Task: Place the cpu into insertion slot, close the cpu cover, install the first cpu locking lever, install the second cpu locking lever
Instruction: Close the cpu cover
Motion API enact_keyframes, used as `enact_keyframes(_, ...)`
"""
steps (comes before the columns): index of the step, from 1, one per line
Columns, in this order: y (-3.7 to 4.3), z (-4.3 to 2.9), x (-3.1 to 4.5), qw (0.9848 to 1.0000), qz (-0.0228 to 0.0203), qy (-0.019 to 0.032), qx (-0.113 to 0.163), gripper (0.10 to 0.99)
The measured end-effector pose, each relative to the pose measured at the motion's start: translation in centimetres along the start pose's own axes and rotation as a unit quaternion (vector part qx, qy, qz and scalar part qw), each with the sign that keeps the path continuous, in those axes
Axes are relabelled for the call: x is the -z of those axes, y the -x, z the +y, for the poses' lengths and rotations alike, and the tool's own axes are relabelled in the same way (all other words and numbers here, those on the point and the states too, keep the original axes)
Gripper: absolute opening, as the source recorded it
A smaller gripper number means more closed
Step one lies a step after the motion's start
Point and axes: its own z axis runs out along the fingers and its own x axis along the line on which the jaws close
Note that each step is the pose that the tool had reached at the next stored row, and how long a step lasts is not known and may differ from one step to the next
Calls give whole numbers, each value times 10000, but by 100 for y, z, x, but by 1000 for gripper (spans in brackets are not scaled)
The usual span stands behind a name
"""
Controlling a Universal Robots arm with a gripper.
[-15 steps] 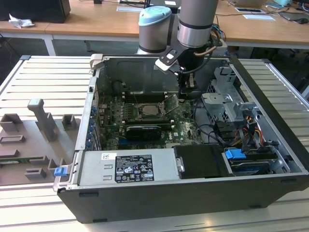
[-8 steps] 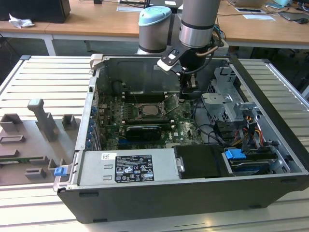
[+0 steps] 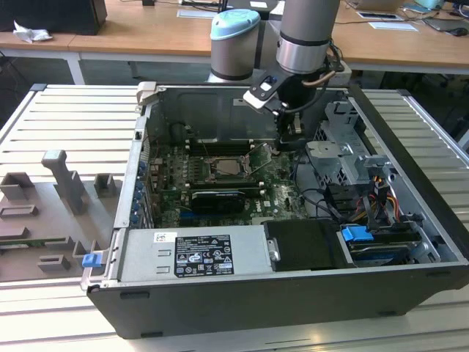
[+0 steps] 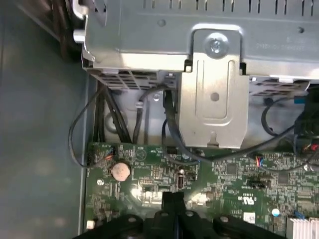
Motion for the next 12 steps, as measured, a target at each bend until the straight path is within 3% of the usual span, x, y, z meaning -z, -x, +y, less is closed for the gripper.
enact_keyframes(6,1,-1,-86,10000,-1,-4,3,106)
enact_keyframes(12,-4,-112,-89,10000,0,-5,15,106)
